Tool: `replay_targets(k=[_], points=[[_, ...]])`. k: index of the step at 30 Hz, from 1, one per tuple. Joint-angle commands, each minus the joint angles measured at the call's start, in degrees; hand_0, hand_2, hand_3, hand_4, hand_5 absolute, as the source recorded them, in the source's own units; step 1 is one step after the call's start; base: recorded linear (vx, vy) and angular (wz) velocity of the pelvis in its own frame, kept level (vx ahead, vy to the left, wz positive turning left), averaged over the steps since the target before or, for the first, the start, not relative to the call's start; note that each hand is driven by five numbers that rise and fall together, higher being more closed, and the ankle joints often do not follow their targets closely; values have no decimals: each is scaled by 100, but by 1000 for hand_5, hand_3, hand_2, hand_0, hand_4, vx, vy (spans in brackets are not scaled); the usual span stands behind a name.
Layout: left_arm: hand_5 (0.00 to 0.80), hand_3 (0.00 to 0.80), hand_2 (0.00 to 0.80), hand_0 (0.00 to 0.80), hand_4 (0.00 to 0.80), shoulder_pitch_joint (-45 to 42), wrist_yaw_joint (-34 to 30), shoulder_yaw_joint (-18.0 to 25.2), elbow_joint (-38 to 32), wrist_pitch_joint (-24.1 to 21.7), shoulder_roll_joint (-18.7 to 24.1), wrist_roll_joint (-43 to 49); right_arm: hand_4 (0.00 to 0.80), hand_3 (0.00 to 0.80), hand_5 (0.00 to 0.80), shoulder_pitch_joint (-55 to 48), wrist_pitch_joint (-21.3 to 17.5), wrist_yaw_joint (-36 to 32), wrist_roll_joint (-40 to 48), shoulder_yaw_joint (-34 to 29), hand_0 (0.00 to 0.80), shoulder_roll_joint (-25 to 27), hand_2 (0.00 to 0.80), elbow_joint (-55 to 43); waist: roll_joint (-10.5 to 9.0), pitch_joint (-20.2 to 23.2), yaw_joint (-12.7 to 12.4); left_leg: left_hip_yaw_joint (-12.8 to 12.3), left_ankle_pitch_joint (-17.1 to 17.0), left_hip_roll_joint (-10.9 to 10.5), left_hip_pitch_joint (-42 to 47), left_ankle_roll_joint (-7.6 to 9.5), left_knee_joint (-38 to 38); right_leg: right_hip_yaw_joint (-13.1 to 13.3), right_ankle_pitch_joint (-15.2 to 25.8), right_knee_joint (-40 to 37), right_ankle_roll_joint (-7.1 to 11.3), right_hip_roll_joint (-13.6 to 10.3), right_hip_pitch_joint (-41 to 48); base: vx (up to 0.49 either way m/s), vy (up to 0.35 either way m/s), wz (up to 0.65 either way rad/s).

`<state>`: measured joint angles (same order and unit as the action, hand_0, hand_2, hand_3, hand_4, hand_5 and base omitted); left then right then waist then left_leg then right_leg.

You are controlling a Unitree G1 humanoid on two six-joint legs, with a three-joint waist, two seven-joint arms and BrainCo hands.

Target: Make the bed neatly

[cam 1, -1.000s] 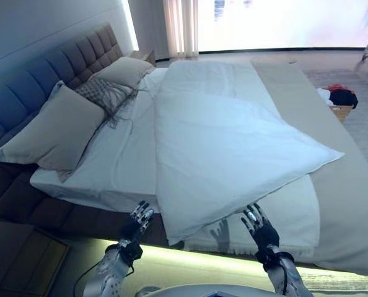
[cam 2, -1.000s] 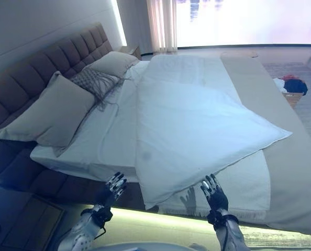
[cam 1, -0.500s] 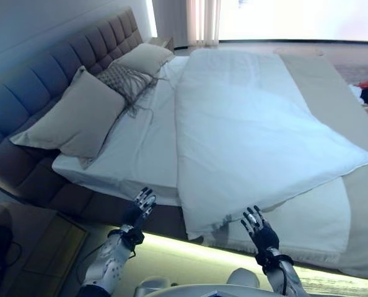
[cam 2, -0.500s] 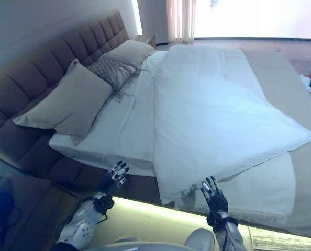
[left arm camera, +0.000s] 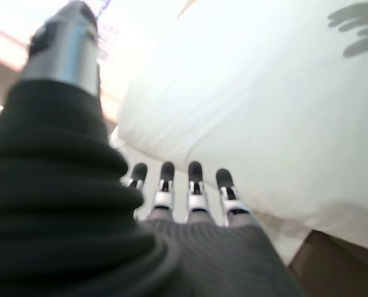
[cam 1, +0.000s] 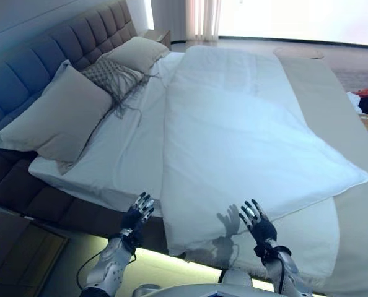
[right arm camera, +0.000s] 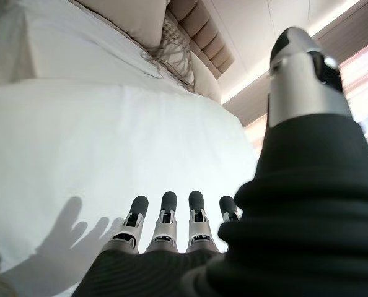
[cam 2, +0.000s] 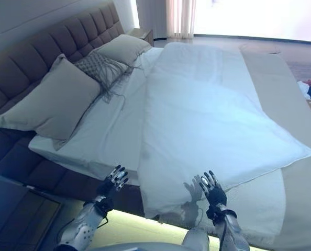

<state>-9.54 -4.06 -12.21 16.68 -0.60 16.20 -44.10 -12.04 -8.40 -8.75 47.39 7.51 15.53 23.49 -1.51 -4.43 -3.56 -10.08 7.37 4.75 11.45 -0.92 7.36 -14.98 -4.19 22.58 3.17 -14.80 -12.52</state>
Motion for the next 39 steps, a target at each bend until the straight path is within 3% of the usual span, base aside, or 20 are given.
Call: replay_targets(k=[1,4,9,12,14,16,18,21,24,27,30,33,35,39], points=[[0,0,0,0,0,-58,-178,253,-712,-190,254,-158,0,0,0,146,-164,60,160,-91,0,-46,0,-169,-414,-59,-2,-144,792,-489,-242,390,653,-288,1571,-1839,805,-300,815,33,-75,1],[0,0,0,0,0,-74,-195,271,-679,-256,271,-76,0,0,0,154,-137,-17,302,-73,0,-86,0,-172,-411,-81,17,-116,809,-483,-217,375,656,-272,1545,-1714,816,-289,746,21,-119,6],[0,0,0,0,0,-5,-336,361,-700,-249,290,-80,0,0,0,229,-184,23,329,44,0,-93,0,-181,-398,-55,-15,16,484,-350,-426,204,1103,-173,1154,-1754,628,-10,908,33,-208,3],[0,0,0,0,0,155,-343,229,-684,-251,248,-129,0,0,0,370,-281,188,329,180,0,7,0,-176,-443,-36,-22,82,282,-226,-622,52,1726,-173,895,-1719,378,191,1006,63,-227,-1],[0,0,0,0,0,244,-359,86,-684,-235,181,-141,0,0,0,413,-356,333,302,236,0,128,0,-192,-498,-61,-30,124,-39,-159,-1012,-19,2689,-266,700,-1701,131,335,1127,52,-251,-6],[0,0,0,0,0,266,-431,-84,-647,-264,134,-106,0,0,0,383,-369,422,373,203,0,217,0,-169,-507,-108,-18,99,-572,44,-1453,-130,3102,-310,595,-1714,-37,512,1282,67,-202,-3],[0,0,0,0,0,239,-500,-153,-681,-235,113,5,0,0,0,354,-381,398,456,137,0,256,0,-148,-543,-181,-81,28,-874,218,-1688,-201,2772,-304,548,-1794,-56,677,1497,108,-156,37],[0,0,0,0,0,128,-567,-43,-659,-152,210,14,0,0,0,332,-423,477,555,169,0,217,0,-103,-513,-191,-185,-21,-1394,487,-1577,-389,1320,-238,454,-2001,-27,947,1748,213,-51,39],[0,0,0,0,0,-23,-759,135,-550,-28,201,134,0,0,0,225,-356,686,685,217,0,137,0,-248,-376,-104,-384,318,-2230,770,-1689,-685,-363,-74,385,-2216,33,1182,2021,333,61,-12],[0,0,0,0,0,-174,-971,204,-452,4,104,287,0,0,0,35,-263,734,638,196,0,64,0,-447,-268,-58,-492,480,-2674,987,-1853,-845,-845,53,247,-2166,3,1218,2116,287,94,-14],[0,0,0,0,0,-197,-1289,239,-345,-12,65,376,0,0,0,-154,-322,737,573,173,0,39,0,-515,-172,-54,-440,344,-2428,1007,-1861,-807,-575,-74,72,-1942,-11,1066,2098,157,160,-29],[0,0,0,0,0,-191,-1452,225,-420,24,95,389,0,0,0,-275,-365,732,658,109,0,81,0,-569,-167,-42,-354,271,-1804,817,-1765,-642,0,-173,53,-1751,66,782,2055,121,210,-10],[0,0,0,0,0,-217,-1450,238,-532,5,143,363,0,0,0,-331,-400,670,653,84,0,48,0,-578,-221,-31,-333,192,-1205,593,-1686,-441,327,-160,77,-1616,187,502,2031,160,257,1],[0,0,0,0,0,-166,-1252,242,-647,38,327,319,0,0,0,-357,-379,651,665,8,0,-148,0,-461,-199,49,-346,94,-919,281,-1432,-197,187,-111,168,-1433,502,59,2089,218,289,-1]])
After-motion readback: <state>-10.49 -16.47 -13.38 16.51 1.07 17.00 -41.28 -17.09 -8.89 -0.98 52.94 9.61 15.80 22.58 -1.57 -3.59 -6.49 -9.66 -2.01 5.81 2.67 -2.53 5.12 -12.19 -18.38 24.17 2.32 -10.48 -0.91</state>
